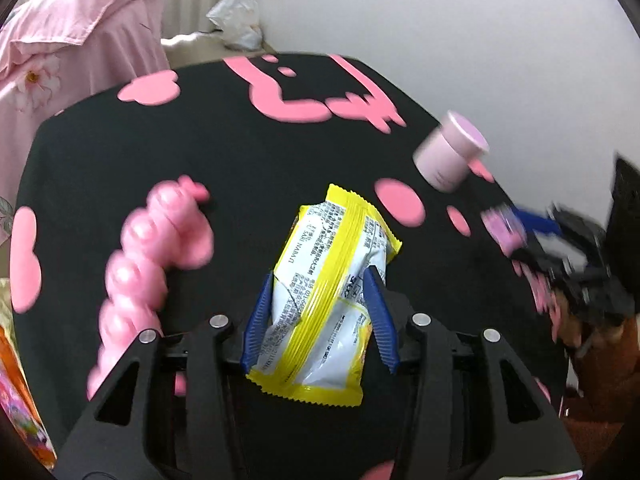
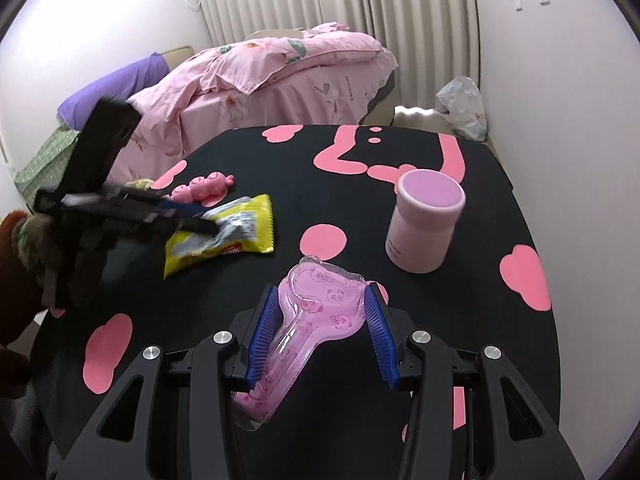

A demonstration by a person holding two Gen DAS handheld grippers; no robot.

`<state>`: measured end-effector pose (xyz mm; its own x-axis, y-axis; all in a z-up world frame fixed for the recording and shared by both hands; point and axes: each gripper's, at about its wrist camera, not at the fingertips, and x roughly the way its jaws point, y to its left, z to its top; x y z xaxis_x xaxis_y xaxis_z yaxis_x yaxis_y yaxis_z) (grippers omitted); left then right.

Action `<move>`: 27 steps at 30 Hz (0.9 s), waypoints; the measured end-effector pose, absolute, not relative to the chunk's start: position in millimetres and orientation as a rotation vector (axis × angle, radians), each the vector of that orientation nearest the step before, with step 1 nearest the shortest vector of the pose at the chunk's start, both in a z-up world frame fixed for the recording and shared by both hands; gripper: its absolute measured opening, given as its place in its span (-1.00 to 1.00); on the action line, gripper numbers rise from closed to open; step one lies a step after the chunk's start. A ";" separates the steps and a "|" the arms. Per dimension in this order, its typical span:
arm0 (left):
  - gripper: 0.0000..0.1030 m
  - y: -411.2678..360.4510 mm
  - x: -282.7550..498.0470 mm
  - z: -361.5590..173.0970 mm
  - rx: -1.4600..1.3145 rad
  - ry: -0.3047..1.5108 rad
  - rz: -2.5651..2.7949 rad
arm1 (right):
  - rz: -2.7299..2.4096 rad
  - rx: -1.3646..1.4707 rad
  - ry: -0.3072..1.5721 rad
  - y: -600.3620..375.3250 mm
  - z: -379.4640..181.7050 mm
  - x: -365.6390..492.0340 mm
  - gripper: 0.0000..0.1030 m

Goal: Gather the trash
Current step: 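Carry the yellow snack bag and pink plastic tray over the trash bag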

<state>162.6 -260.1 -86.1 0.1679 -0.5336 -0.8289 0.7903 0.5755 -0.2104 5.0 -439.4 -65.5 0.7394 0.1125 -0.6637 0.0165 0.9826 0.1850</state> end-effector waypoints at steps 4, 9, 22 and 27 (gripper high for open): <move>-0.14 -255.4 137.5 -91.9 0.364 1.009 -0.907 | 0.050 0.192 0.722 -439.4 -66.0 5.0 -0.17; -0.14 -249.0 119.8 -91.5 0.389 1.021 -0.883 | 0.048 0.174 0.699 -432.0 -60.4 1.2 -0.17; -0.57 -217.7 98.1 -67.1 0.310 0.909 -0.791 | 0.070 0.079 0.582 -399.3 -7.3 -6.1 -0.17; -0.58 -174.2 92.7 -14.3 0.213 0.763 -0.755 | 0.119 0.045 0.530 -378.4 20.5 2.7 -0.17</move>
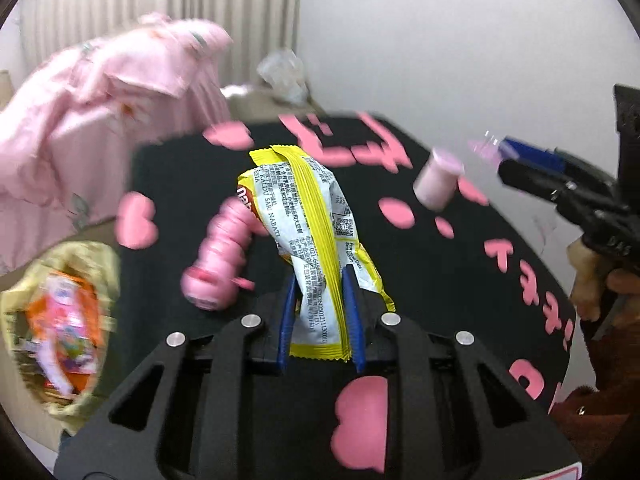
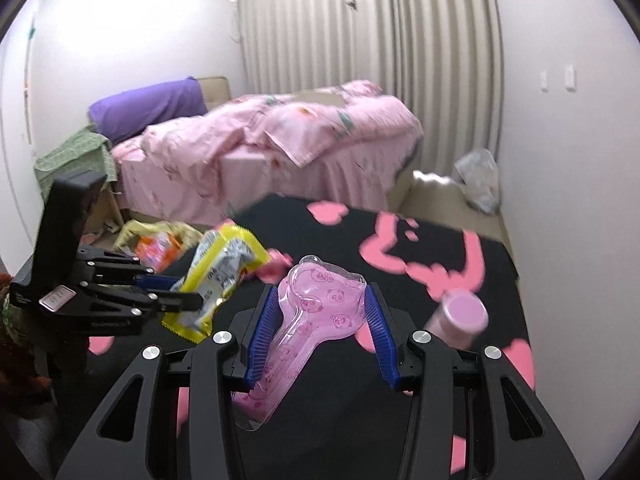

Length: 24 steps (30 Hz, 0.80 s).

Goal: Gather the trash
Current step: 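Carry the yellow snack bag and pink plastic tray over the trash bag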

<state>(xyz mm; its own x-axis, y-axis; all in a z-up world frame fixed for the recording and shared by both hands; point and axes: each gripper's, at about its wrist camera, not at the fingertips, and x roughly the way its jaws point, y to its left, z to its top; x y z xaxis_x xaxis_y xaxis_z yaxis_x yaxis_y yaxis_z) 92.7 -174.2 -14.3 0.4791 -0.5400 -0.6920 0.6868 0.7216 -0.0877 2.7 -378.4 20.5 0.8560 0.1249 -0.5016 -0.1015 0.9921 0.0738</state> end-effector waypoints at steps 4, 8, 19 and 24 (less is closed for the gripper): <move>-0.54 -128.9 99.3 11.6 0.110 0.712 -0.679 | 0.190 0.022 0.483 -353.2 47.4 20.2 -0.17; -0.53 -70.5 109.9 24.2 0.031 0.675 -0.566 | 0.262 -0.012 0.457 -321.5 67.5 46.8 -0.17; -0.53 63.0 150.2 -8.9 -0.132 0.738 -0.313 | 0.459 -0.067 0.529 -224.1 66.0 135.4 -0.16; -0.53 86.5 169.4 -46.6 -0.161 0.816 -0.272 | 0.542 -0.110 0.603 -172.1 43.3 175.3 -0.16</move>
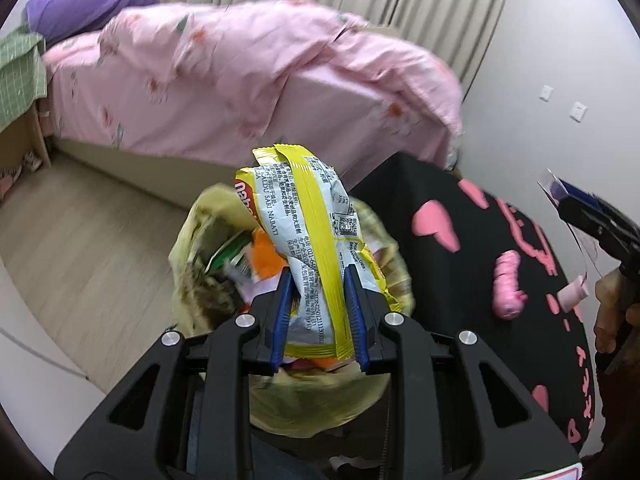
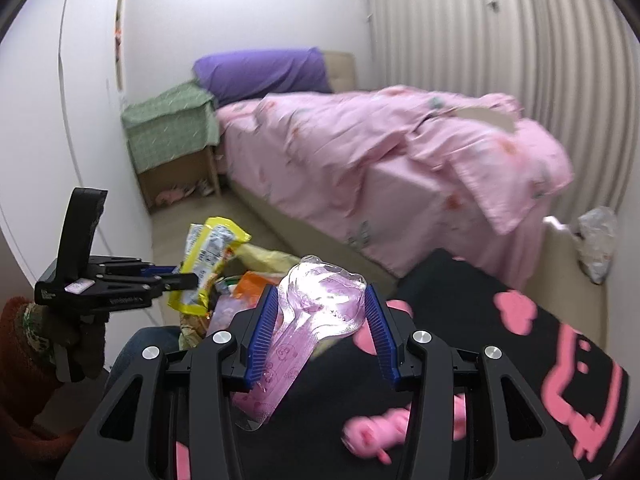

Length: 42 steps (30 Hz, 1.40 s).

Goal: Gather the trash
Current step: 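Carry the yellow snack bag and pink plastic tray over the trash bag, then open both grippers to drop the snack bag and tray into the bag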

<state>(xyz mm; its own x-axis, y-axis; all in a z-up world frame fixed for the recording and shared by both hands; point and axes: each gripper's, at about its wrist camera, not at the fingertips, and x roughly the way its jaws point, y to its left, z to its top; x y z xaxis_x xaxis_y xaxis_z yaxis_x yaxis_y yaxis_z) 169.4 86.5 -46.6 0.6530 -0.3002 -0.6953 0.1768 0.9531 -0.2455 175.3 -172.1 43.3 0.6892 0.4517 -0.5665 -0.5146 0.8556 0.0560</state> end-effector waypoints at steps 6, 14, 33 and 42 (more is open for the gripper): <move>-0.53 84.7 198.8 -89.8 -0.093 0.948 -0.253 | 0.631 -0.168 0.749 -109.0 0.7 238.8 -0.16; -0.53 74.5 228.2 -119.5 -0.020 1.014 -0.256 | 0.665 -0.287 0.936 -58.7 -56.5 295.0 -0.16; -0.33 99.1 210.3 -98.1 -0.232 0.950 -0.295 | 0.707 -0.170 0.947 -70.0 -68.9 298.0 -0.15; 0.07 112.4 197.5 -87.4 -0.312 0.928 -0.208 | 0.661 -0.118 0.891 -84.9 -45.1 278.7 0.15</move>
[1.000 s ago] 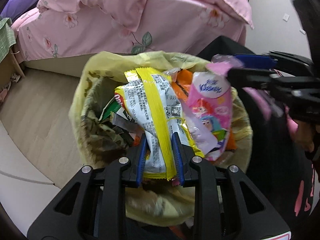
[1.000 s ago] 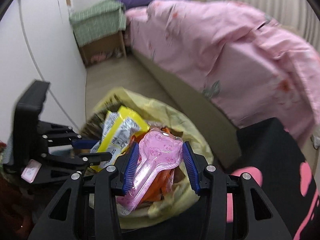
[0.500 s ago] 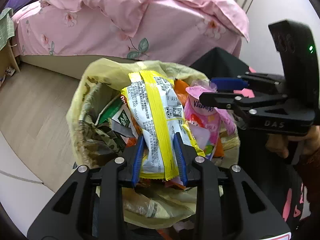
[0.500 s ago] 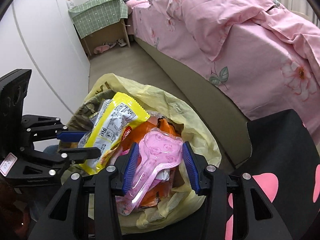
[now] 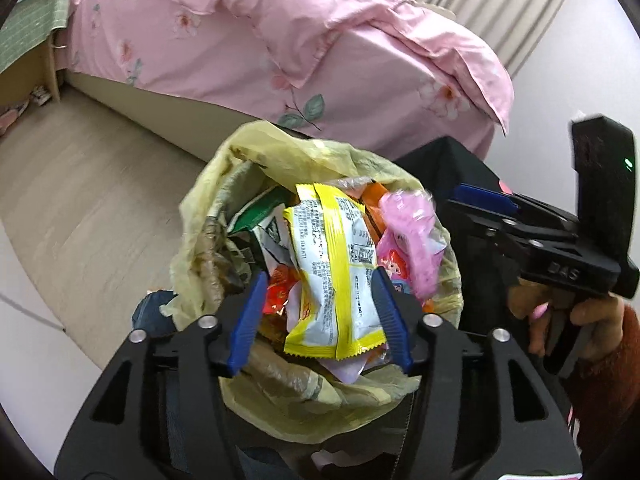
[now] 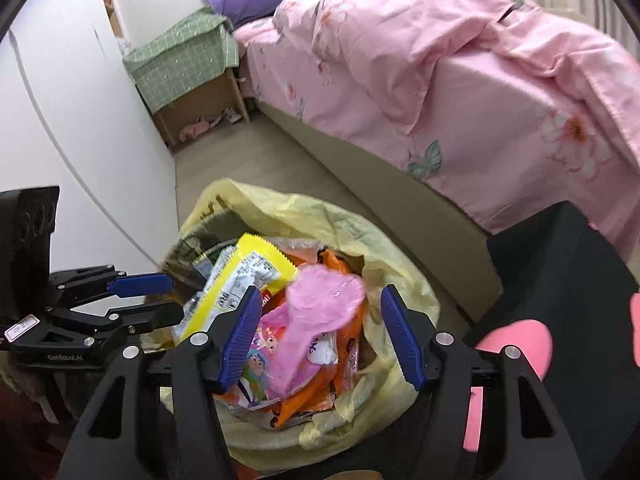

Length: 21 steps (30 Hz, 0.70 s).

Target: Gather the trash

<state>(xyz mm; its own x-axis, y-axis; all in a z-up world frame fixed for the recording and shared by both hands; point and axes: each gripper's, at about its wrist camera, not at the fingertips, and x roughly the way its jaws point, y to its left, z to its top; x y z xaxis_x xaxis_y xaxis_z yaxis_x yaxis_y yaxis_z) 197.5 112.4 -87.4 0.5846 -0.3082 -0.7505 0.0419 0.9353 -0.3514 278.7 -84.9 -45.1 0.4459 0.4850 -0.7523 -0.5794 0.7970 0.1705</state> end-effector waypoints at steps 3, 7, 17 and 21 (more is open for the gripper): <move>0.14 105.7 183.2 -72.7 -0.300 0.924 -0.180 | 0.639 -0.094 0.826 -100.0 -25.1 252.6 0.15; 0.25 89.2 153.5 -48.4 -0.265 0.877 -0.169 | 0.606 -0.068 0.751 -124.3 -3.0 211.7 0.15; 0.26 18.5 62.3 3.8 -0.057 0.749 -0.154 | 0.410 0.020 0.637 -206.1 23.8 73.2 0.15; 0.26 2.6 30.0 14.3 -0.055 0.710 -0.134 | 0.319 0.039 0.621 -221.9 24.8 32.1 0.15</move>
